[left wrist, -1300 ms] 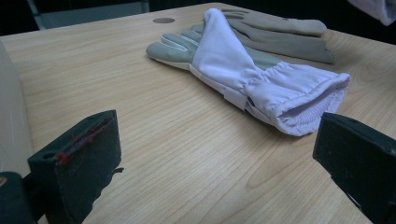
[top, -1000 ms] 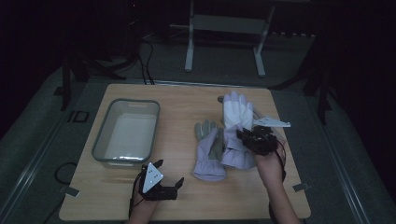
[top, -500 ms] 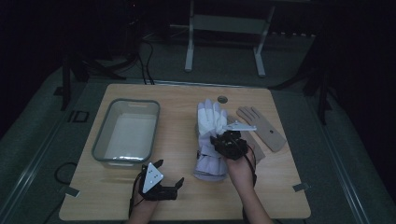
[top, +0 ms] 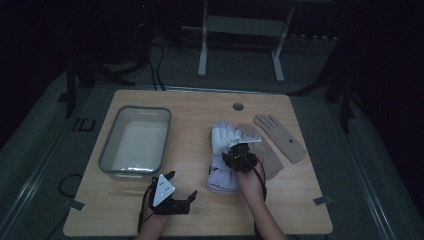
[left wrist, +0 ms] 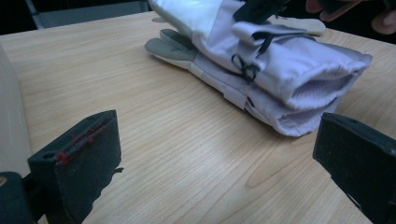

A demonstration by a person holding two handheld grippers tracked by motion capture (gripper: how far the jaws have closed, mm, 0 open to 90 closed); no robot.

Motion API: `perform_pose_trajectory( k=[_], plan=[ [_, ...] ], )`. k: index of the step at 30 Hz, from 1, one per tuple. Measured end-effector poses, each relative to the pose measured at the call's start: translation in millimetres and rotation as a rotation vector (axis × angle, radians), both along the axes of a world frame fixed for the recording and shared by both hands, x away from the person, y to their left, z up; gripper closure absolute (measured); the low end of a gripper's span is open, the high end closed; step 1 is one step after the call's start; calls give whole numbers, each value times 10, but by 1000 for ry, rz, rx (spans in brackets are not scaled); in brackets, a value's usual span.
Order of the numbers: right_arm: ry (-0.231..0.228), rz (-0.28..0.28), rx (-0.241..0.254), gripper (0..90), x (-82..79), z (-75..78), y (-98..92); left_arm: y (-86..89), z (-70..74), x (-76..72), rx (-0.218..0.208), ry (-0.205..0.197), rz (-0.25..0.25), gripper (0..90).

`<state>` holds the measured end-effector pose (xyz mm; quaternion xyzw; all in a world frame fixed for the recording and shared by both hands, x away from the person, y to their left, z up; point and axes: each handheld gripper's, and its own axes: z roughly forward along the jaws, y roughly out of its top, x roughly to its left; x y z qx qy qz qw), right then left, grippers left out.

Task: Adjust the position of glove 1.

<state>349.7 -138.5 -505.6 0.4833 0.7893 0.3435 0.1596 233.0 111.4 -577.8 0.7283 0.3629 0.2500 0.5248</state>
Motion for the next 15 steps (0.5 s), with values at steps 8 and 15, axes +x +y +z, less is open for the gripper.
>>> perform_pose_trajectory(
  k=[8,15],
  plan=[
    [24,50,17,745,12,-143,-53,-2,0,4,1,3,0,13],
    [44,117,32,719,-12,-150,-25,-3,0,3,1,3,2,13]
  ],
)
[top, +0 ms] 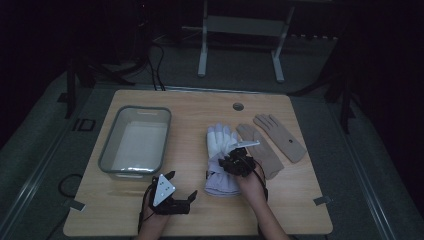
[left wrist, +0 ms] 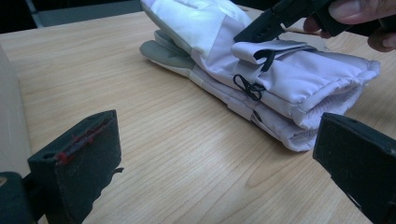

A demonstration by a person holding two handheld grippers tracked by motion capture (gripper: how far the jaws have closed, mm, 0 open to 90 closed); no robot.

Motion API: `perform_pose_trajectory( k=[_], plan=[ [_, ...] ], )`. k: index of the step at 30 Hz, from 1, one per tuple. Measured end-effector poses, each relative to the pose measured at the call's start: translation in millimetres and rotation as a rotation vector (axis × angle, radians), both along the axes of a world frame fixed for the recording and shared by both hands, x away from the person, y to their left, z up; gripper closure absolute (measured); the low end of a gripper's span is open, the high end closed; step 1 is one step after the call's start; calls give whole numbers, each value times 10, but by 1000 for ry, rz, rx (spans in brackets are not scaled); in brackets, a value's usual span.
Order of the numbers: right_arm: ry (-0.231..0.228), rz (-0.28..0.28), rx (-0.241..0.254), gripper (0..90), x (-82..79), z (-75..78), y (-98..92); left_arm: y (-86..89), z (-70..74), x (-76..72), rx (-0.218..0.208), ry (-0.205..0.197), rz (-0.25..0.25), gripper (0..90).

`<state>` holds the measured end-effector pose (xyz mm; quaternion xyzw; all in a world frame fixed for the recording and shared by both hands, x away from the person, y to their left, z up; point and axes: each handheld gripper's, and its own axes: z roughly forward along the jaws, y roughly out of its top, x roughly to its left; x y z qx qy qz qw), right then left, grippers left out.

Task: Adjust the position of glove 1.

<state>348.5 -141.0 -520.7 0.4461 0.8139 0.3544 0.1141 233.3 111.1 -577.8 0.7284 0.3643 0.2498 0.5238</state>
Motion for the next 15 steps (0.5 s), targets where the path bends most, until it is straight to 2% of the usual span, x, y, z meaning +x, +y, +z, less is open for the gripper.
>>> perform_pose_trajectory(
  k=[4,6,8,11,15],
  plan=[
    [3,0,14,671,13,15,-10,3,0,0,-3,1,1,13],
    [7,4,36,643,11,45,-37,5,0,6,-6,7,-1,13],
    [1,11,33,629,4,70,-49,6,1,8,-6,9,0,13],
    [-37,35,29,543,-15,186,-94,3,1,11,-5,12,-4,13],
    [-81,62,41,510,-8,277,-185,0,2,26,-4,29,-34,12]
  ],
)
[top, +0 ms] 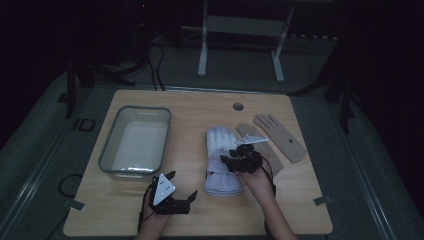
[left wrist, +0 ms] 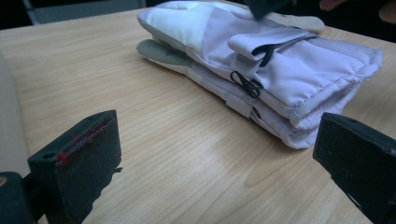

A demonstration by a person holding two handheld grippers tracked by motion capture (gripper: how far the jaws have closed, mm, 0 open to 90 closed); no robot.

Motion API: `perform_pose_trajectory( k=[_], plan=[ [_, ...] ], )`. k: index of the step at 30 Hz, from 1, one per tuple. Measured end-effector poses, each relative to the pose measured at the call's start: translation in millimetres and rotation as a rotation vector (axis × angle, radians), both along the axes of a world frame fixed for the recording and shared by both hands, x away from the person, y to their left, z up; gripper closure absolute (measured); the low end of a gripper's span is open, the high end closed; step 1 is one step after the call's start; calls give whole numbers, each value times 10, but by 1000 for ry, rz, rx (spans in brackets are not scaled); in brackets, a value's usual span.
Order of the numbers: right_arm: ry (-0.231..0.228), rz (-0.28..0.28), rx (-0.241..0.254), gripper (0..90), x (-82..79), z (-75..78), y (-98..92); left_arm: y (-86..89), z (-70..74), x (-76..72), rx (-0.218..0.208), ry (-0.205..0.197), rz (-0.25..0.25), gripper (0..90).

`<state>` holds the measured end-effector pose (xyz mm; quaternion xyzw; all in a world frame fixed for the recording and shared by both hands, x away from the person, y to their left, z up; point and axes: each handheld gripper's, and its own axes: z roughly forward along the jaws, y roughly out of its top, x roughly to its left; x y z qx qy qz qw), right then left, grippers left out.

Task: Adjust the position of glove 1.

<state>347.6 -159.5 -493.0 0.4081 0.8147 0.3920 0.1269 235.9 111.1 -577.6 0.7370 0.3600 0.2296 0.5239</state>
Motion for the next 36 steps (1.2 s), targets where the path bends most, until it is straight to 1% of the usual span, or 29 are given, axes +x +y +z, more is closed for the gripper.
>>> perform_pose_trajectory(
  k=[2,4,5,6,7,9,10,11,12,14,15,16,17,20,21,22,23,24,25,26,27,28,29,30,31,32,33,34,36],
  plan=[
    [-17,3,3,470,-2,51,-68,-11,0,3,-4,8,-10,12],
    [-6,-12,7,361,-1,100,-133,-21,1,13,-6,13,-15,13],
    [8,-18,9,325,-1,125,-173,-24,3,26,-1,25,-20,13],
    [8,-15,9,285,-8,151,-221,-26,7,36,-3,35,-24,13],
    [4,-20,9,272,-14,165,-251,-28,16,52,-7,54,-31,13],
    [1,-30,7,222,-38,186,-349,-17,39,60,-27,51,-21,13],
    [1,-40,4,230,-48,187,-373,-6,72,67,-32,51,-32,13],
    [-10,-56,15,246,-65,183,-423,-4,99,79,-33,56,-41,13],
    [-15,-64,32,246,-72,177,-455,5,142,97,-42,72,-55,13],
    [8,-84,79,250,-69,151,-531,15,246,133,-93,116,-97,13],
    [11,-109,84,243,-69,132,-556,1,299,141,-82,130,-98,13],
    [19,-111,85,191,-71,119,-559,-22,353,154,-64,140,-100,13],
    [20,-100,88,137,-72,105,-549,-44,393,166,-57,144,-102,13],
    [32,-89,77,117,-80,77,-478,-145,552,224,-48,133,-118,13],
    [36,-84,71,134,-76,68,-449,-190,599,261,-41,144,-124,26],
    [47,-77,68,206,-67,61,-426,-255,649,311,-35,166,-129,59],
    [59,-85,69,257,-44,51,-408,-297,672,346,-30,187,-134,62],
    [55,-97,67,308,-31,46,-395,-351,690,388,-31,212,-140,66],
    [56,-108,65,358,-15,40,-380,-403,694,424,-20,228,-135,90],
    [68,-118,79,413,7,28,-370,-463,677,472,-7,250,-122,169],
    [69,-136,84,428,27,6,-351,-503,649,511,1,267,-113,202],
    [70,-133,70,466,43,-18,-330,-543,614,549,24,290,-91,208],
    [81,-131,70,485,58,-48,-316,-567,570,588,27,317,-87,212],
    [100,-132,85,484,70,-79,-312,-585,524,615,36,341,-70,224],
    [115,-131,84,484,79,-112,-310,-597,477,633,41,354,-53,225],
    [120,-137,67,485,81,-144,-306,-602,428,650,35,376,-47,225],
    [127,-141,64,484,85,-180,-313,-604,380,667,34,400,-42,224],
    [143,-143,71,477,88,-216,-324,-610,337,676,31,416,-41,224],
    [170,-139,64,465,98,-285,-336,-620,273,691,24,446,-48,224]
  ],
)
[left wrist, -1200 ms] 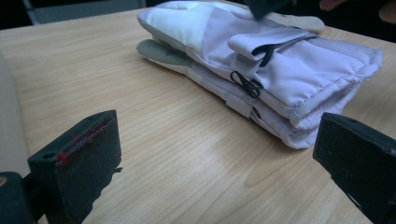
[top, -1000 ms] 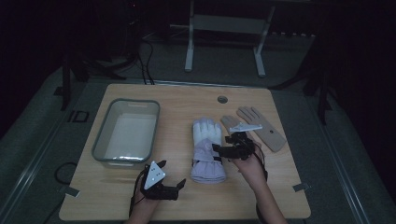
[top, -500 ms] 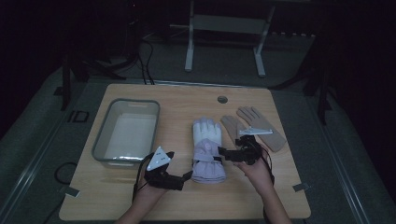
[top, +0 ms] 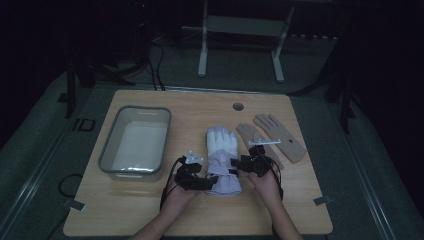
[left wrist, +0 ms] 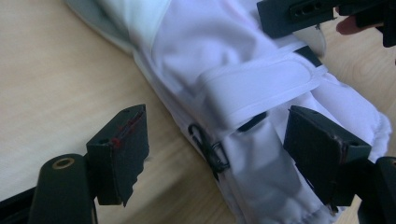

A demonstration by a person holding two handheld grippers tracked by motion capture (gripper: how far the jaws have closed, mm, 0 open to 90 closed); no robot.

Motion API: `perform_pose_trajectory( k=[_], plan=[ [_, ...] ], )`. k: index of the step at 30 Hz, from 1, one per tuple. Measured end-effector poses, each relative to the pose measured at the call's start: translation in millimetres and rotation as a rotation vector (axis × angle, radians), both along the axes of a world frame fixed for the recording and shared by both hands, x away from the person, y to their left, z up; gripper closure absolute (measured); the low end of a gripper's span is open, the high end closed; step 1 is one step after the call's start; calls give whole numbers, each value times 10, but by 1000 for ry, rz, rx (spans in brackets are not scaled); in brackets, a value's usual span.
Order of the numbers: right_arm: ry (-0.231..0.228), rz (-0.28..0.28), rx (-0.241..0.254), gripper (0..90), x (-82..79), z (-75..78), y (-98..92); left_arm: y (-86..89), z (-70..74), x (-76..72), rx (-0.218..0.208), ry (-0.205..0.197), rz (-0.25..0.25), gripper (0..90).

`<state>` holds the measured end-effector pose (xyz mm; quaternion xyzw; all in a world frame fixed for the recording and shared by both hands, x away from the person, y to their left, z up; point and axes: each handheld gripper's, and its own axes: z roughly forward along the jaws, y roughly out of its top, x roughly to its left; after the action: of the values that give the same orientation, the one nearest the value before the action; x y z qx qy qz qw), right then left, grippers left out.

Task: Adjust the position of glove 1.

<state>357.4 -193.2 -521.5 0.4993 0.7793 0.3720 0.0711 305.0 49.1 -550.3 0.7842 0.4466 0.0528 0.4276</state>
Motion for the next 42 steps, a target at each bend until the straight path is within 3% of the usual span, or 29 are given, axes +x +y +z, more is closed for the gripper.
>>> perform_pose_trajectory(
  k=[6,10,12,14,16,17,19,23,26,28,33,42],
  plan=[
    [66,37,-12,447,52,-156,4,-32,-113,60,-6,71,-22,196],
    [121,40,24,456,105,-235,-19,-26,-172,87,-20,89,-41,197],
    [141,65,62,527,130,-265,-44,-32,-174,87,-14,82,-52,207],
    [146,82,80,589,137,-282,-50,-39,-178,91,-24,82,-72,245],
    [150,85,83,617,137,-284,-48,-39,-185,94,-45,94,-94,388],
    [155,76,82,658,132,-285,-38,-49,-186,79,-40,86,-104,410],
    [136,71,61,690,107,-265,-12,-59,-169,62,-28,71,-109,450],
    [104,53,34,761,58,-234,37,-80,-111,14,-3,39,-110,617],
    [102,44,33,792,45,-187,36,-72,-81,16,-17,50,-113,691],
    [102,39,47,800,31,-160,19,-58,-63,29,-35,63,-114,705],
    [63,33,62,805,-21,-26,-17,-35,48,53,-52,48,-130,721],
    [-4,28,109,805,-69,297,-46,18,400,94,-41,-3,-160,723]
  ],
)
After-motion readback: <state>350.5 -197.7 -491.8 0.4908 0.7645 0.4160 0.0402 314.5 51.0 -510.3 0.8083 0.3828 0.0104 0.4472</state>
